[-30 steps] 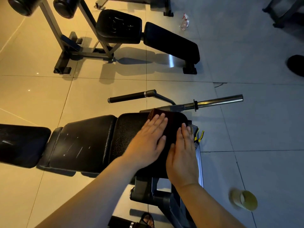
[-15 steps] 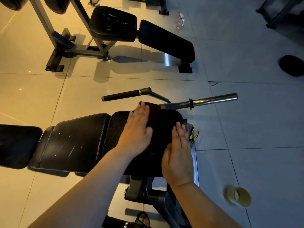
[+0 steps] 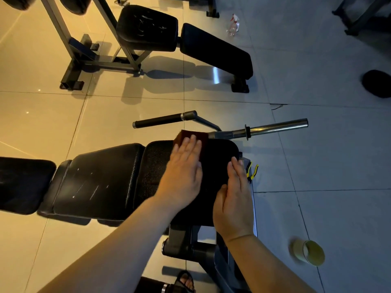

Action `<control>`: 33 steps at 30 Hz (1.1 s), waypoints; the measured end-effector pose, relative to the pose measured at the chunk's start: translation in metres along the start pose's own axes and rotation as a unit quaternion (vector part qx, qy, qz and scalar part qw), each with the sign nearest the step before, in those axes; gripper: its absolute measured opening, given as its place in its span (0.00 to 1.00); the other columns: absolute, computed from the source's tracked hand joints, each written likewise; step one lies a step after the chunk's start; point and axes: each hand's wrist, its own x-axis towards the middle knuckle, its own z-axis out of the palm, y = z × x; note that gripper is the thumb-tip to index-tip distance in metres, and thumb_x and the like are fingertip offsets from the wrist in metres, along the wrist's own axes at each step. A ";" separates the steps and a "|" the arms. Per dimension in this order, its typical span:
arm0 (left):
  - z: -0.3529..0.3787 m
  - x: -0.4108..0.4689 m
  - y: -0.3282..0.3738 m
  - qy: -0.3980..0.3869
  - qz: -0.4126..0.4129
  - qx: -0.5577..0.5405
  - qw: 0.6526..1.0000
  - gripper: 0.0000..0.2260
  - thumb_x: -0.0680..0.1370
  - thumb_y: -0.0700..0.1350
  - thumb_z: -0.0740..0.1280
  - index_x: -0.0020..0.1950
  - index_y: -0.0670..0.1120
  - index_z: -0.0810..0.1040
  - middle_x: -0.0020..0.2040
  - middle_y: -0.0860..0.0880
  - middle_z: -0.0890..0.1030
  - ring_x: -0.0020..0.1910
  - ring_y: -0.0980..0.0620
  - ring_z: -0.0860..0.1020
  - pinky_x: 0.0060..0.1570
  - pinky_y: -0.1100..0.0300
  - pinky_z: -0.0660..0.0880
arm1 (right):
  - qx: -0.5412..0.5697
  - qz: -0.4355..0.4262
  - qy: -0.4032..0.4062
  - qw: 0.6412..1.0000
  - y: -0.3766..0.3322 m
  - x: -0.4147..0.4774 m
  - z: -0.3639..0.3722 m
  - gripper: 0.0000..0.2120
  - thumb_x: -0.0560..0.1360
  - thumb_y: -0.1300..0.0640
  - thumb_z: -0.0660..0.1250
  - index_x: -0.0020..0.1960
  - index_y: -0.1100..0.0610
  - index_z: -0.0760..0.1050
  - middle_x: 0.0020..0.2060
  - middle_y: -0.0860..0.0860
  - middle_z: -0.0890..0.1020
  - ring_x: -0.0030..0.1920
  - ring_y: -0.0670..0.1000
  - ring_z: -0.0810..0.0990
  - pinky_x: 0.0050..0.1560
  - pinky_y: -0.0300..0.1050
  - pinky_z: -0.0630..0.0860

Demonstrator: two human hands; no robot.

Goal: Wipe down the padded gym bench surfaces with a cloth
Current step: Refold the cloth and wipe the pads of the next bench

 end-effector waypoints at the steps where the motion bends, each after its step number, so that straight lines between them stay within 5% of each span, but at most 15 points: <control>1: 0.003 -0.009 0.011 -0.018 0.031 -0.002 0.999 0.26 0.84 0.46 0.54 0.81 0.48 0.50 0.81 0.51 0.48 0.79 0.57 0.41 0.78 0.57 0.38 | -0.001 0.002 -0.001 1.000 0.000 0.000 0.000 0.30 0.79 0.51 0.47 0.80 0.57 0.58 0.80 0.48 0.57 0.80 0.45 0.49 0.77 0.45 0.54; 5: 0.000 -0.047 0.007 -0.075 0.150 0.038 0.985 0.27 0.82 0.49 0.48 0.81 0.48 0.48 0.81 0.52 0.46 0.79 0.58 0.40 0.78 0.57 0.40 | -0.019 -0.001 -0.013 1.000 -0.002 0.001 -0.002 0.30 0.80 0.49 0.47 0.80 0.57 0.58 0.80 0.48 0.57 0.80 0.46 0.49 0.77 0.46 0.55; 8: -0.008 -0.040 -0.028 -0.047 0.054 0.037 0.997 0.28 0.81 0.49 0.51 0.81 0.49 0.48 0.81 0.52 0.47 0.79 0.57 0.40 0.79 0.52 0.44 | -0.056 -0.023 -0.020 0.998 0.000 0.000 0.000 0.27 0.81 0.57 0.52 0.80 0.57 0.57 0.80 0.48 0.56 0.81 0.45 0.46 0.78 0.51 0.55; 11: -0.011 -0.031 -0.028 0.017 -0.097 0.004 0.995 0.28 0.83 0.46 0.54 0.81 0.48 0.48 0.82 0.51 0.46 0.79 0.56 0.41 0.79 0.51 0.44 | -0.090 -0.048 -0.020 0.995 0.000 0.000 0.002 0.28 0.81 0.53 0.47 0.80 0.58 0.58 0.80 0.51 0.58 0.81 0.46 0.46 0.79 0.54 0.55; 13: -0.005 -0.042 -0.004 0.016 -0.085 0.013 0.996 0.29 0.83 0.46 0.54 0.81 0.49 0.46 0.82 0.51 0.44 0.79 0.56 0.39 0.79 0.52 0.41 | -0.109 -0.055 -0.021 0.992 0.000 0.001 0.003 0.29 0.80 0.52 0.44 0.79 0.58 0.59 0.80 0.52 0.59 0.81 0.48 0.48 0.79 0.55 0.53; 17: -0.005 -0.079 -0.004 -0.043 0.076 0.054 0.995 0.28 0.81 0.50 0.49 0.81 0.49 0.47 0.81 0.52 0.45 0.79 0.58 0.39 0.78 0.54 0.41 | -0.146 -0.073 -0.025 0.986 0.001 0.000 0.004 0.28 0.80 0.52 0.44 0.79 0.59 0.59 0.79 0.54 0.60 0.81 0.52 0.51 0.80 0.56 0.52; 23: -0.013 -0.060 -0.046 0.059 -0.147 -0.025 0.987 0.27 0.83 0.46 0.54 0.81 0.47 0.50 0.82 0.50 0.48 0.80 0.55 0.42 0.79 0.51 0.43 | -0.179 -0.095 -0.021 0.979 -0.001 0.002 0.006 0.28 0.81 0.53 0.45 0.78 0.61 0.60 0.79 0.56 0.61 0.81 0.53 0.53 0.80 0.53 0.49; 29: -0.011 -0.097 -0.027 -0.028 0.033 0.014 0.999 0.28 0.81 0.50 0.49 0.81 0.50 0.48 0.81 0.54 0.46 0.79 0.60 0.39 0.78 0.56 0.39 | -0.204 -0.096 -0.029 0.974 0.000 0.001 0.007 0.28 0.82 0.52 0.45 0.79 0.60 0.59 0.79 0.55 0.60 0.81 0.52 0.51 0.80 0.52 0.48; 33: -0.018 -0.074 -0.061 0.026 -0.074 -0.026 0.997 0.27 0.82 0.48 0.53 0.81 0.50 0.50 0.81 0.54 0.48 0.79 0.59 0.42 0.79 0.52 0.44 | -0.200 -0.097 -0.029 0.974 -0.002 0.002 0.006 0.27 0.82 0.53 0.46 0.78 0.61 0.61 0.79 0.56 0.61 0.81 0.52 0.52 0.80 0.54 0.49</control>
